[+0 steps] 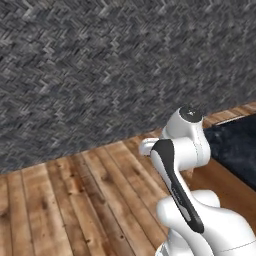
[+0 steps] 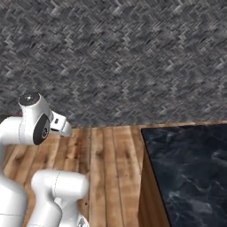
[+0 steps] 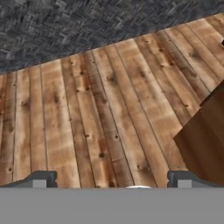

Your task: Four empty soda cans are scattered around the kitchen. Gather all the cans and cluster them next to the stove for recycling.

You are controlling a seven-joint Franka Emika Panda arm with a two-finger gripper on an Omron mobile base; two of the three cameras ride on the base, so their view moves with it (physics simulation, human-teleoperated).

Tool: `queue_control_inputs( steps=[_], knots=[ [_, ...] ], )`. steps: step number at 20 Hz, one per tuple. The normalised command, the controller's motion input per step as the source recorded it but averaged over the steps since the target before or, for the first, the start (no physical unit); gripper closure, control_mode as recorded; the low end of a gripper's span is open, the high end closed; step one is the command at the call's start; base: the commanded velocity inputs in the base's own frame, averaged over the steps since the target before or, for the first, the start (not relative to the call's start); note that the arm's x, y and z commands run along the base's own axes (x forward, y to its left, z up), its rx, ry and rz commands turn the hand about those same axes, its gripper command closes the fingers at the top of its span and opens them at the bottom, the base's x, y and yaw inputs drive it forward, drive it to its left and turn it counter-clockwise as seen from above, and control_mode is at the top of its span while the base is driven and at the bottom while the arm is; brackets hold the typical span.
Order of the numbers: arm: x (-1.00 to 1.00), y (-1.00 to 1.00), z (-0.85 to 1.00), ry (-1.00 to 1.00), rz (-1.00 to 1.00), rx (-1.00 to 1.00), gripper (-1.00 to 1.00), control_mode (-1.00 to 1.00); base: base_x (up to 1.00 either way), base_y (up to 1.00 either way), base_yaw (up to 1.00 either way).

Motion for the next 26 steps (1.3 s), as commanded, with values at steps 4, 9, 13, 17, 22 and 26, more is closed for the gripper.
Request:
queue_control_inputs(
  steps=[4,9,13,17,22,26],
  knots=[
    [0.00,0.00,0.00,0.00,0.00,0.00,-1.00,1.00,0.66,0.15,0.07],
    [0.00,0.00,0.00,0.00,0.00,0.00,-1.00,1.00,0.67,0.12,0.03],
    [0.00,0.00,0.00,0.00,0.00,0.00,-1.00,1.00,0.67,0.17,-0.07],
    [0.00,0.00,0.00,0.00,0.00,0.00,-1.00,1.00,0.58,0.28,-0.35],
    [0.00,0.00,0.00,0.00,0.00,0.00,-1.00,1.00,0.56,0.28,-0.40],
    [0.00,0.00,0.00,0.00,0.00,0.00,-1.00,1.00,0.55,0.29,-0.41]
  ],
)
